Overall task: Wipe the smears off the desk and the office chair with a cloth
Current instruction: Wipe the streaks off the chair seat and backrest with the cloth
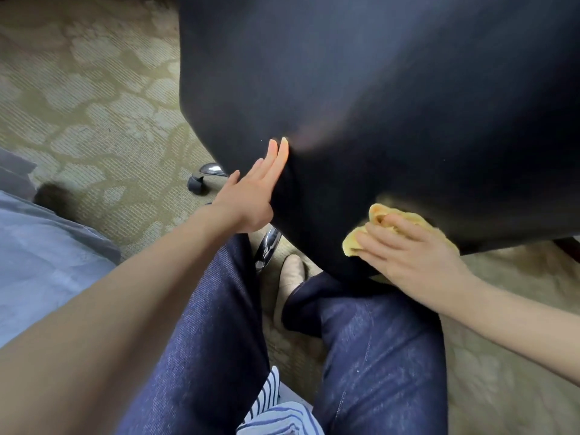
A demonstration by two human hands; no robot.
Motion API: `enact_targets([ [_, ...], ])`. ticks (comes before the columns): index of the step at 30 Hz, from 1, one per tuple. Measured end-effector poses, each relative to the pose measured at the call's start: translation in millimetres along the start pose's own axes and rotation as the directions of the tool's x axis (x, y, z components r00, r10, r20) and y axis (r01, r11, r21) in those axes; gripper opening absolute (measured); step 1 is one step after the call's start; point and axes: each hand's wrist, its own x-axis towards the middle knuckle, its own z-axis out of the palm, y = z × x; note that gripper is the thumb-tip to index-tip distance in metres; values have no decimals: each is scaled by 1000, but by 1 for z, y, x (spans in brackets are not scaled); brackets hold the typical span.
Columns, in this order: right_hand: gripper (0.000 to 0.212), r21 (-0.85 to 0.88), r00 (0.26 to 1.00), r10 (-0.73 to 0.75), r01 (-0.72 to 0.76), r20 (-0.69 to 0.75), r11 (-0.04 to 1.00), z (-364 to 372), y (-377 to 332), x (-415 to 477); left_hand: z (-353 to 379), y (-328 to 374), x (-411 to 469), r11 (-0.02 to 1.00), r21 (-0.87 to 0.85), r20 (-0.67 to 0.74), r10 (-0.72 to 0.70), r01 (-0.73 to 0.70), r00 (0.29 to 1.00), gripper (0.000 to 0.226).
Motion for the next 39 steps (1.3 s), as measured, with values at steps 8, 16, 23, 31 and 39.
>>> enact_targets([
  [8,33,-159,925,116,-185,-363,970,-38,23,66,-6,-2,-1,996,88,27,4,-7,1000,109],
  [16,46,-72,989,35,-46,-143,996,-24,-8,121,-2,-2,0,996,85,-11,0,1,1000,104],
  [23,43,61,985,-173,174,-15,983,37,-68,134,-3,2,-2,984,173,-37,-37,42,999,105],
  [31,38,-386,892,-426,450,150,806,100,-96,68,6,5,-1,989,112,-45,-96,100,994,111],
  [39,42,-395,915,-389,322,-102,860,93,-31,-6,4,0,0,977,196,-46,-79,86,996,111],
])
